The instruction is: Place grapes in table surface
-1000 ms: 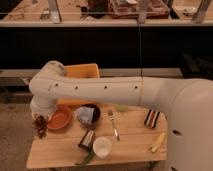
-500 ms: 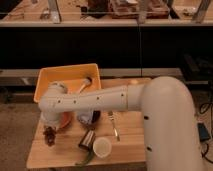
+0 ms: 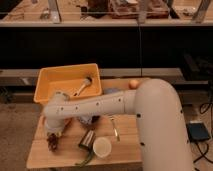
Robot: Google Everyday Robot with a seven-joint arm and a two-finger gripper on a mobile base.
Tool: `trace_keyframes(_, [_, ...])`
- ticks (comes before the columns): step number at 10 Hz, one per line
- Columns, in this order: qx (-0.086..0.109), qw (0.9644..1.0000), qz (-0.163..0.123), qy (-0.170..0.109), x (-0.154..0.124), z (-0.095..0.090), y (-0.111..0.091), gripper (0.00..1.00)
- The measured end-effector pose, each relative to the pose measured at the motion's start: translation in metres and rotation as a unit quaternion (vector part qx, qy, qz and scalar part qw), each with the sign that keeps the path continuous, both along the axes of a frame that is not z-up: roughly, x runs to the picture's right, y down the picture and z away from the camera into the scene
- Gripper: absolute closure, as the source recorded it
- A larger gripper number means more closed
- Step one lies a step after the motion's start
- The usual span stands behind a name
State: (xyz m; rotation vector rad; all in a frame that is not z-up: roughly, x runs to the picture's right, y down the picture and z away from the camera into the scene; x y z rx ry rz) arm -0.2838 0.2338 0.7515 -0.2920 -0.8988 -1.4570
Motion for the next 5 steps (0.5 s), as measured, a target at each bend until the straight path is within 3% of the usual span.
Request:
trace_keyframes(2, [0.001,0.9982,-0.044,-0.040,-0.001,-0.021,0.009,0.91])
trace_keyframes(5, [-0.029,0.9963,-0.070,-0.040,-0.004,-0.013,0.018,0.61])
